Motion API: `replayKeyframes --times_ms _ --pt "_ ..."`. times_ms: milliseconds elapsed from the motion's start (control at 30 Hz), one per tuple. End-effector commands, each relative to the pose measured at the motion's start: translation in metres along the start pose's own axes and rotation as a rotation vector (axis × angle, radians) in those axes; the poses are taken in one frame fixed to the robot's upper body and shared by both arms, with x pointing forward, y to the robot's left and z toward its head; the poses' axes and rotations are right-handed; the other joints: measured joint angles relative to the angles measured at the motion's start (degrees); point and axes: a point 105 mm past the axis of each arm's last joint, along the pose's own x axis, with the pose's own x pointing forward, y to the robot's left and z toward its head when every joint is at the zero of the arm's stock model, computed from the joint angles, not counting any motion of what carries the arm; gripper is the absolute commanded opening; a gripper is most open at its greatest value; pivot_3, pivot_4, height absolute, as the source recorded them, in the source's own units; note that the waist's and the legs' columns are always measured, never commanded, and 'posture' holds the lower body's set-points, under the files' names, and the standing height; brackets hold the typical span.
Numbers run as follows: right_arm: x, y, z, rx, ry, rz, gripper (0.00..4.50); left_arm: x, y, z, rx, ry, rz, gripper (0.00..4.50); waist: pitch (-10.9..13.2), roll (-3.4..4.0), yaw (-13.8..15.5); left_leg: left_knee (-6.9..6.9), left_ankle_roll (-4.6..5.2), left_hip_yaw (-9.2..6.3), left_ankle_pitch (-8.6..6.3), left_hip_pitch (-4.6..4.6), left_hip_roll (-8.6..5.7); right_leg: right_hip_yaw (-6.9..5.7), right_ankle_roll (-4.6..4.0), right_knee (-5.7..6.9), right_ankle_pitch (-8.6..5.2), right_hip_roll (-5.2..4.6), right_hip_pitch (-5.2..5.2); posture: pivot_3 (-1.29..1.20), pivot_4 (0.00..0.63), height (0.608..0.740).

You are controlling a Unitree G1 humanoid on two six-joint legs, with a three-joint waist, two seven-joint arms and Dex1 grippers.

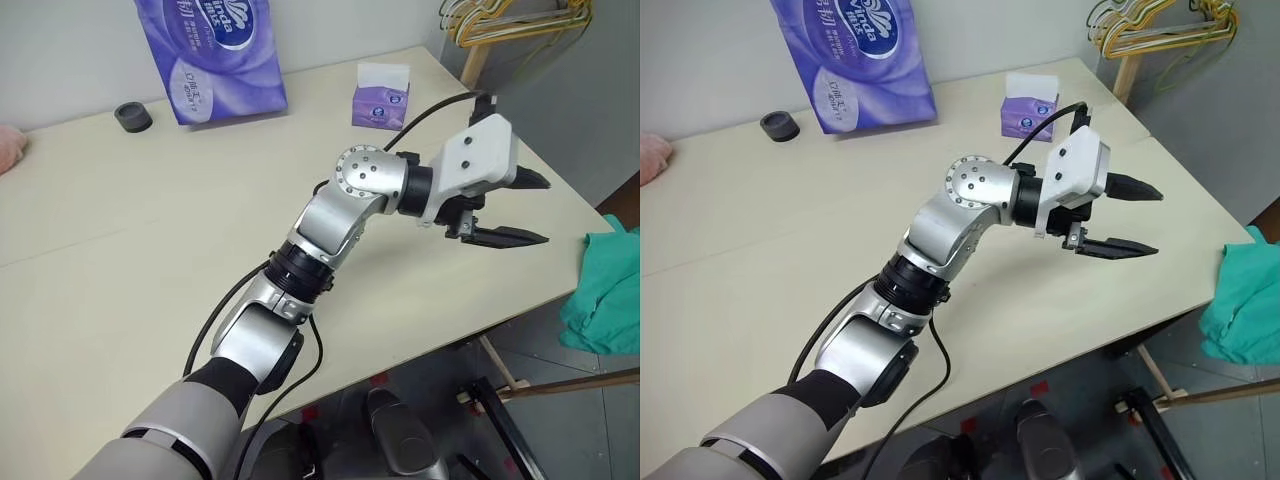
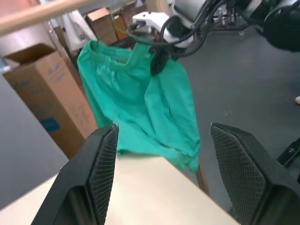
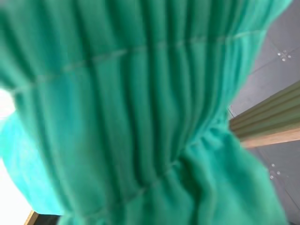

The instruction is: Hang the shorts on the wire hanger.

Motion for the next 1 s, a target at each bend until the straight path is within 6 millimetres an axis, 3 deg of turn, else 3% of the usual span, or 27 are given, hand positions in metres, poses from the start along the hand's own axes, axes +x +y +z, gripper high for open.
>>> replayKeyframes --times_ms 33,200,867,1000 --pt "-0.023 0.001 0.018 -0.021 -0.126 -0.009 2.77 0.005 0.005 0.017 0.013 -0.064 -0.005 3.33 0.0 0.01 0.0 0.00 0.00 -0.01 0.00 0.00 0.00 0.00 0.00 0.02 0.00 0.00 0.00 -0.39 0.274 0.740" --pt "-0.034 0.011 0.019 -0.063 -0.222 -0.001 4.46 0.006 0.010 0.023 -0.032 -0.094 -0.002 3.33 0.0 0.03 -0.3 0.00 0.00 0.03 0.00 0.01 0.01 0.00 0.01 0.04 0.00 0.02 -0.01 -0.39 0.269 0.740" --pt "-0.072 0.038 0.012 -0.327 -0.451 -0.096 4.46 0.005 0.026 0.030 -0.046 -0.124 0.053 3.33 -0.1 0.20 -0.1 0.02 0.00 0.00 0.00 -0.05 0.00 -0.03 0.05 0.03 0.02 0.02 -0.07 -0.38 0.236 0.740" --pt "-0.095 0.075 0.024 -0.494 -0.678 -0.071 4.46 0.000 0.030 0.029 -0.032 -0.114 0.079 3.33 -0.1 0.23 -0.2 0.02 -0.01 -0.01 0.01 -0.04 0.00 -0.04 0.05 0.07 0.02 0.02 -0.09 -0.35 0.228 0.740"
